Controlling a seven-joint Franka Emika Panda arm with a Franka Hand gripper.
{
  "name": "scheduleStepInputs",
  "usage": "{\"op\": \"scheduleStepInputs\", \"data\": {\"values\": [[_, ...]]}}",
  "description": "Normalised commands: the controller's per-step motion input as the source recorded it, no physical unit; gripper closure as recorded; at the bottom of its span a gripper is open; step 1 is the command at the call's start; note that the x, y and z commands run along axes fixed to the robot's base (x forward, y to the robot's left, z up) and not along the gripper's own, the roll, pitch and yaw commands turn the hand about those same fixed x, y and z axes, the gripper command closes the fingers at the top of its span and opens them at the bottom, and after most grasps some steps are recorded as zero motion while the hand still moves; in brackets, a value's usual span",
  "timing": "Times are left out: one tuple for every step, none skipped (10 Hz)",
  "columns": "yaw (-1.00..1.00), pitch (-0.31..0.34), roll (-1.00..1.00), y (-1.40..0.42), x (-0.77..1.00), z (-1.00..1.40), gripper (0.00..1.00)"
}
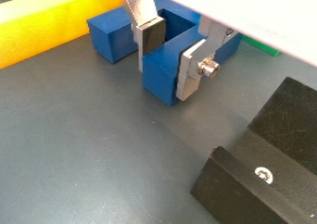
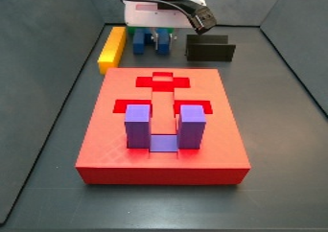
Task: Pick up the blue object. Move up. Place the blue object on the fixture. Regrasp the blue object. Move to above the board. Insert the blue object.
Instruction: Pick up the blue object.
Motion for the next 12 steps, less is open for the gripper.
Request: {"op": "scheduleStepInputs", "data": {"values": [[0.00, 0.000, 0.00, 0.00, 0.00, 0.00, 1.00], [0.00, 0.000, 0.00, 0.00, 0.00, 0.00, 1.00], [0.00, 0.000, 0.00, 0.00, 0.00, 0.00, 1.00], [0.00, 0.000, 0.00, 0.00, 0.00, 0.00, 1.00], [0.00, 0.000, 0.00, 0.00, 0.00, 0.00, 1.00], [0.00, 0.000, 0.00, 0.00, 0.00, 0.00, 1.00], [0.00, 0.000, 0.00, 0.00, 0.00, 0.00, 1.00], [0.00, 0.000, 0.00, 0.00, 0.00, 0.00, 1.00], [0.00, 0.000, 0.00, 0.00, 0.00, 0.00, 1.00], [0.00, 0.000, 0.00, 0.00, 0.00, 0.00, 1.00], [0.00, 0.000, 0.00, 0.00, 0.00, 0.00, 1.00], [0.00, 0.000, 0.00, 0.00, 0.00, 0.00, 1.00]]}}
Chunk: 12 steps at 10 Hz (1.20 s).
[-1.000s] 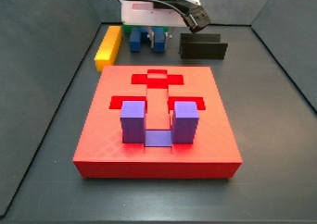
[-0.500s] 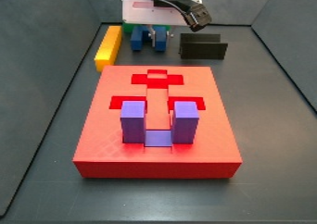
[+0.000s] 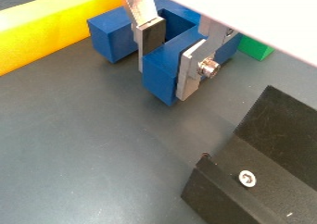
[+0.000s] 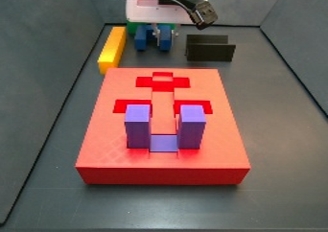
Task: Pick up the blue object. Move up. Place the blue object on the fixture. Regrasp the blue object. Move to above the board. Insert the blue object.
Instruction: Pick up the blue object, then move up, then place the blue object on the fixture.
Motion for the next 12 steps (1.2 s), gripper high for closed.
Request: {"op": "scheduleStepInputs", "data": {"values": [[0.00, 0.000, 0.00, 0.00, 0.00, 0.00, 1.00], [0.00, 0.000, 0.00, 0.00, 0.00, 0.00, 1.00], [0.00, 0.000, 0.00, 0.00, 0.00, 0.83, 1.00], [0.06, 0.005, -0.01, -0.06, 0.00, 0.73, 1.00], [0.06, 0.001, 0.00, -0.06, -0.02, 0.57, 1.00], [0.00, -0.014, 0.01, -0.09, -0.03, -0.03, 1.00], [0.00, -0.006, 0.00, -0.08, -0.01, -0.01, 1.00], [0.00, 0.000, 0.00, -0.03, 0.00, 0.00, 1.00], [0.00, 0.000, 0.00, 0.00, 0.00, 0.03, 1.00], [0.00, 0.000, -0.15, 0.00, 0.11, 0.28, 1.00], [0.02, -0.143, -0.69, 0.09, 0.22, 0.41, 1.00], [0.00, -0.411, -1.00, 0.32, 0.23, 0.21, 1.00]]}}
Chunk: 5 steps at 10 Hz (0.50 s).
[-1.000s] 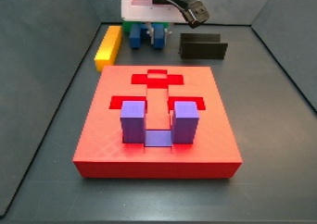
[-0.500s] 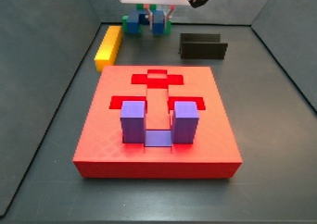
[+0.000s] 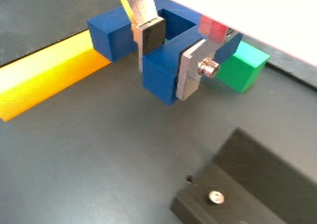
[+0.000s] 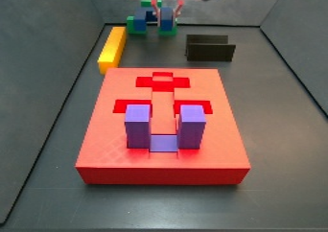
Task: Pick up the blue object. Move up. Place the blue object on the fixture. Regrasp the blue object. Move to above the board. Insert the blue object.
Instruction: Place the blue object on the fixture.
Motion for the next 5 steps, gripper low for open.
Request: {"op": "scheduleStepInputs", "data": {"values": [[0.00, -0.409, -1.00, 0.14, 0.30, 0.10, 1.00], [0.00, -0.311, -0.94, 0.00, 0.38, 0.17, 1.00], [0.00, -0.183, -0.87, 0.00, 0.46, 0.24, 1.00], [0.00, -0.051, -0.81, 0.00, 0.55, 0.29, 1.00], [0.00, 0.000, -0.75, -0.06, 0.61, 0.33, 1.00]]}}
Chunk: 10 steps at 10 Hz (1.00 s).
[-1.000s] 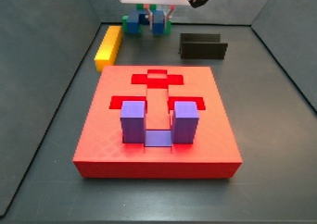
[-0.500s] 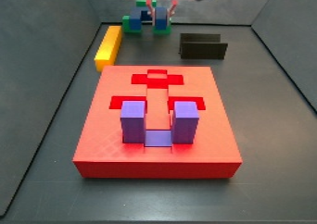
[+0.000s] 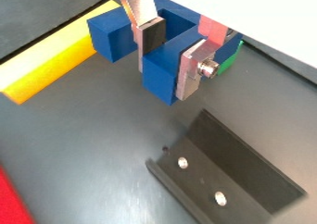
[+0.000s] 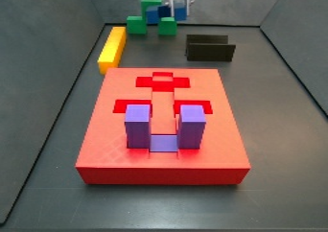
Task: Pick up the blue object. Move up. Place the blue object on the fixture. Regrasp the blue object. Move to above the board. Insert the blue object.
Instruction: Place the blue object on the fixture.
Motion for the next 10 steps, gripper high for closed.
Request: {"op": "scheduleStepInputs", "data": {"values": [[0.00, 0.000, -0.78, -0.02, 0.62, 0.34, 1.00], [0.00, 0.051, -0.74, -0.05, 0.68, 0.31, 1.00], [0.00, 0.074, -0.70, -0.11, 0.74, 0.28, 1.00], [0.00, 0.066, -0.61, -0.19, 0.79, 0.16, 1.00], [0.00, 0.106, -0.44, -0.30, 0.82, 0.03, 1.00], [0.00, 0.180, -0.20, -0.47, 0.87, 0.00, 1.00], [0.00, 0.360, 0.00, -0.51, 0.87, 0.00, 1.00], [0.00, 0.437, 0.00, -0.47, 0.83, 0.00, 1.00], [0.00, 0.429, 0.00, -0.45, 0.82, 0.00, 1.00], [-0.02, 0.437, 0.00, -0.21, 0.85, 0.00, 1.00]]}}
